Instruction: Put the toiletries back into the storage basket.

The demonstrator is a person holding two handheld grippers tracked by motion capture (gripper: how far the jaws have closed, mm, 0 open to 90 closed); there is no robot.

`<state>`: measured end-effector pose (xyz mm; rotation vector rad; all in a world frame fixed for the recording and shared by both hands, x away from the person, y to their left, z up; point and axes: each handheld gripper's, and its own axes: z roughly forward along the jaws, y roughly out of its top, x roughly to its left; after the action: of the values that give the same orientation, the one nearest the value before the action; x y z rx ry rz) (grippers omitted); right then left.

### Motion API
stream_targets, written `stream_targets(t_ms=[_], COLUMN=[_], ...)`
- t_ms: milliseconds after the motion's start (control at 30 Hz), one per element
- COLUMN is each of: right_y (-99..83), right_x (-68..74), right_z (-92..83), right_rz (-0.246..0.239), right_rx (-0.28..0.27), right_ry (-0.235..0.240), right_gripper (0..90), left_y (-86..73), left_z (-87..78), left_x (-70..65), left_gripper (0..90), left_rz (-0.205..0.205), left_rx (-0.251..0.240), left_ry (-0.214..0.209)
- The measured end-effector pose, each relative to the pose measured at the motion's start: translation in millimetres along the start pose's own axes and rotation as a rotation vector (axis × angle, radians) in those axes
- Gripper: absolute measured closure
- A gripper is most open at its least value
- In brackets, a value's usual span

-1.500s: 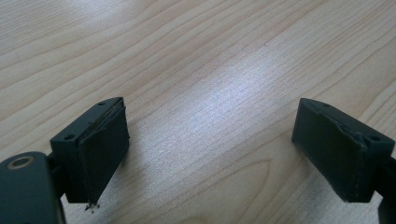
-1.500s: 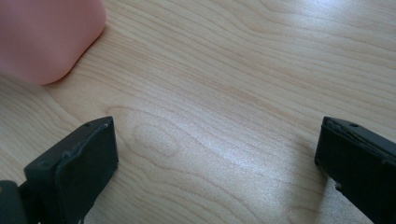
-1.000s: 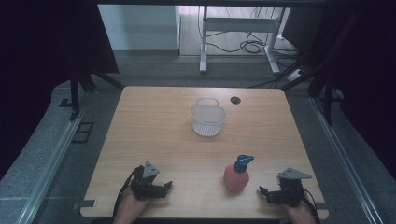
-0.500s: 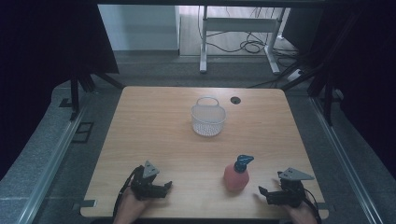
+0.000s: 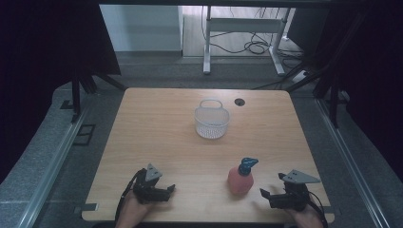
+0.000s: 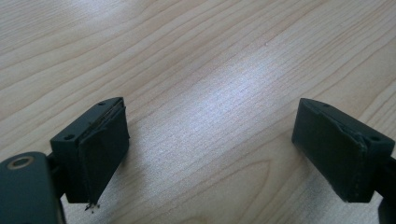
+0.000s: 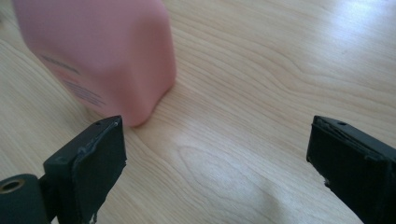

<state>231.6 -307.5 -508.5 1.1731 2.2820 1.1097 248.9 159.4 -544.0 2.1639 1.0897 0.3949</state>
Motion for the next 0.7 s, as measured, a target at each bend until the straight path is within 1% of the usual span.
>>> stream_targets(t_ms=[167,333,400,600,700], right_y=[5.7,10.4,14.5,21.9,27.0], right_x=[5.3,6.9,8.0,11.7,14.1], right_z=[-1.4,-3.0,-5.2,-8.5,-10.1], right_rz=[-0.005,-0.011,-0.003,-0.005,-0.006], right_rx=[-0.001,0.0,-0.011,-0.028,-0.041], right_ry=[0.034,0.051,0.067,0.087,0.112], right_gripper=[5.2,5.3,6.3,8.0,8.4], left_y=[0.0,0.0,0.0,0.0,0.0], left_z=[0.0,0.0,0.0,0.0,0.1], left_x=[0.0,0.0,0.0,0.0,0.0], left_gripper=[10.5,10.5,10.5,10.5,10.5], left_rz=[0.0,0.0,0.0,0.0,0.0], left_rx=[0.0,0.0,0.0,0.0,0.0], left_ry=[0.0,0.0,0.0,0.0,0.001])
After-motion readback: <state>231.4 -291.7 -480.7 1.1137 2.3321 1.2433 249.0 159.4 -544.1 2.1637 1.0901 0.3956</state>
